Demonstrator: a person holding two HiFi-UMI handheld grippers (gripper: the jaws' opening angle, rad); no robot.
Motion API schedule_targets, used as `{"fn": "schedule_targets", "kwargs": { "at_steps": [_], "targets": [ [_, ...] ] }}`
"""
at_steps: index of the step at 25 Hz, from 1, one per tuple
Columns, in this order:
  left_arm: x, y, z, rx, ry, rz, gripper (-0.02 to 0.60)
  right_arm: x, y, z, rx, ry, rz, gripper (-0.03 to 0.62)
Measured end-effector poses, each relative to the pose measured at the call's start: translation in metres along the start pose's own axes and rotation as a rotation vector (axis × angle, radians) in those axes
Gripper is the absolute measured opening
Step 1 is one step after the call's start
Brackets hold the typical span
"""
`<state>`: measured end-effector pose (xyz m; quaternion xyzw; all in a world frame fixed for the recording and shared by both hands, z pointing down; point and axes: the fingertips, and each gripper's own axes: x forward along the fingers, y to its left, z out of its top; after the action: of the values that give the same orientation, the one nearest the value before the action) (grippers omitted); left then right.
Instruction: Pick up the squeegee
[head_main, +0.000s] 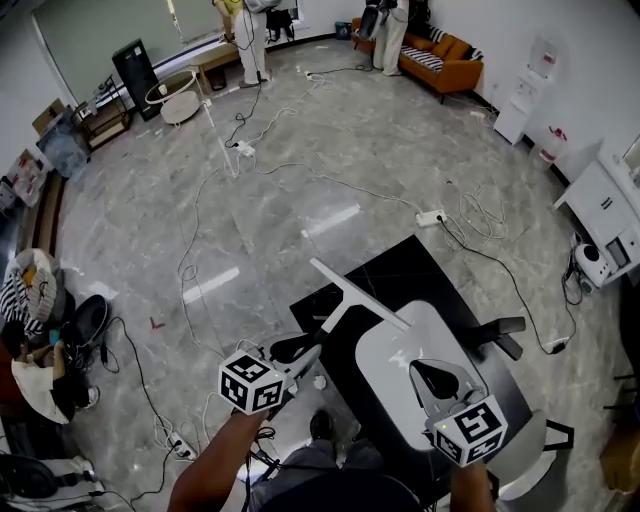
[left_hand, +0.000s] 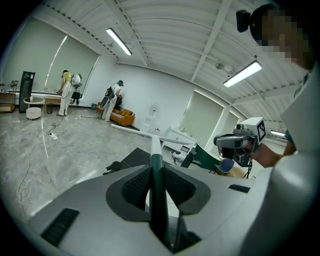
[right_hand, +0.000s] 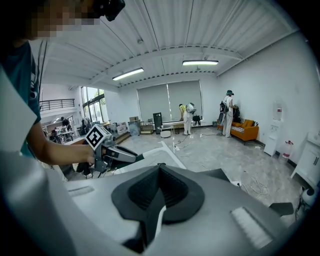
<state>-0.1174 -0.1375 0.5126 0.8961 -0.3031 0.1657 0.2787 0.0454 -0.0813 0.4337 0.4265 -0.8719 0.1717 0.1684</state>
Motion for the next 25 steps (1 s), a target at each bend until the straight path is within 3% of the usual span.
{"fn": "schedule_targets", "kwargs": {
  "at_steps": [9, 25],
  "targets": [
    [0.002, 0.004, 0.001, 0.0, 0.013, 0.009, 0.089, 0.006, -0.003, 0.01, -0.01, 0.01, 0.018, 0.008],
    [0.007, -0.007, -0.014, -0.01, 0.024, 0.011, 0.089, -0.004, -0.007, -0.008, 0.008, 0.022, 0.011, 0.008]
  ]
}}
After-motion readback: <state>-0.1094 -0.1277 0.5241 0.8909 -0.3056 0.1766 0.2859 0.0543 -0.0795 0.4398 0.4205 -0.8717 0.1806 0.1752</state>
